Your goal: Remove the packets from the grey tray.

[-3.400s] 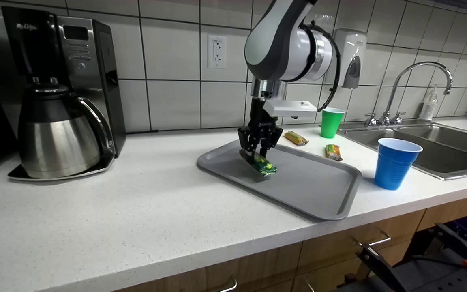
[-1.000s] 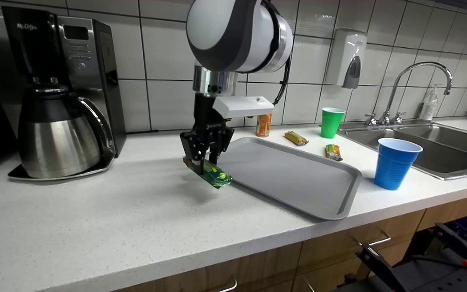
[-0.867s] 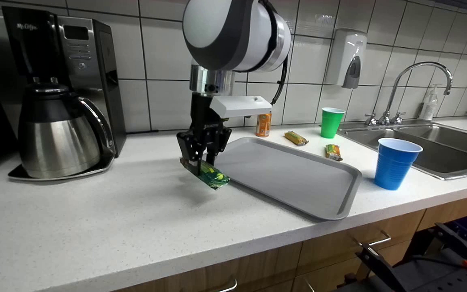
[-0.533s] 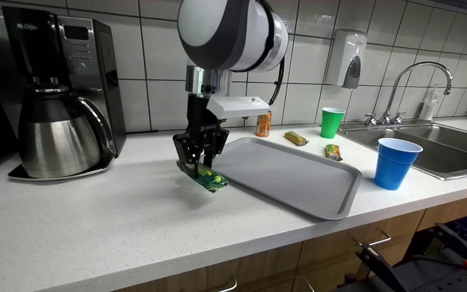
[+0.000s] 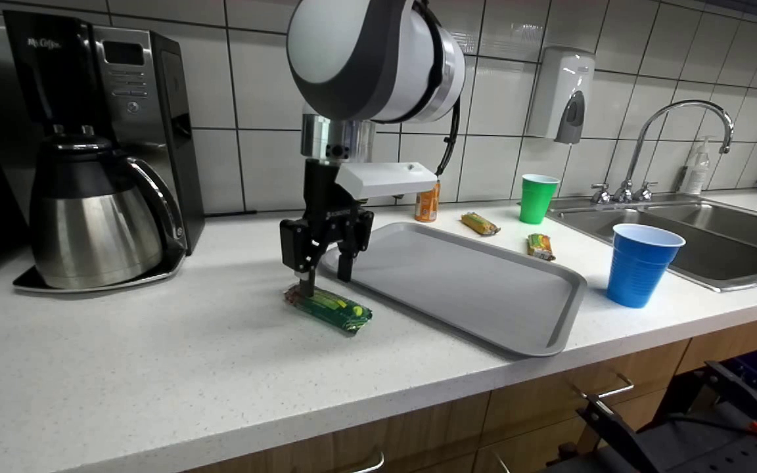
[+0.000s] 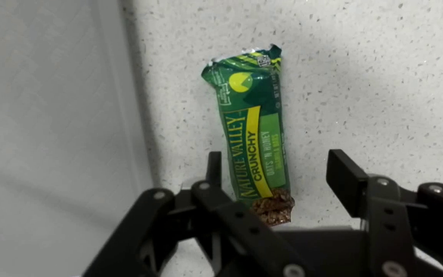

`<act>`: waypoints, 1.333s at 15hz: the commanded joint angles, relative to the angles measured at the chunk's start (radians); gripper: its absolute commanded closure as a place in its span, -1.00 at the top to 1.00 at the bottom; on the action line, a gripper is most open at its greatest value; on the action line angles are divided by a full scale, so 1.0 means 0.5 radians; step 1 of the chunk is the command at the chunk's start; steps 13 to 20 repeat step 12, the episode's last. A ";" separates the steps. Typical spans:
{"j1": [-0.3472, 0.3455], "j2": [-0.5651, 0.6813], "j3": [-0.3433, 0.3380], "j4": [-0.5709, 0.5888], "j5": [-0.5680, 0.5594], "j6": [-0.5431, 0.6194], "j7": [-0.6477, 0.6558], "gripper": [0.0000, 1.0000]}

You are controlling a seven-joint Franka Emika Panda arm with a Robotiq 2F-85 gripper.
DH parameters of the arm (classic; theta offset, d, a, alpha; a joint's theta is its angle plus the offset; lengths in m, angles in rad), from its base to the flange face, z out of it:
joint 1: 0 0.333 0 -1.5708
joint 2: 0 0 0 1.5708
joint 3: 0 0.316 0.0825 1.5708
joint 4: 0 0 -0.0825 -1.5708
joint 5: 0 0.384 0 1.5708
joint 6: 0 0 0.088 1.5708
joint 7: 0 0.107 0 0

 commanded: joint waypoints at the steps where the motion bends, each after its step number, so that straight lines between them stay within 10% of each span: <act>1: -0.010 -0.005 0.015 0.036 -0.017 -0.075 0.044 0.99; 20: -0.043 -0.019 0.018 0.018 -0.004 -0.010 0.017 1.00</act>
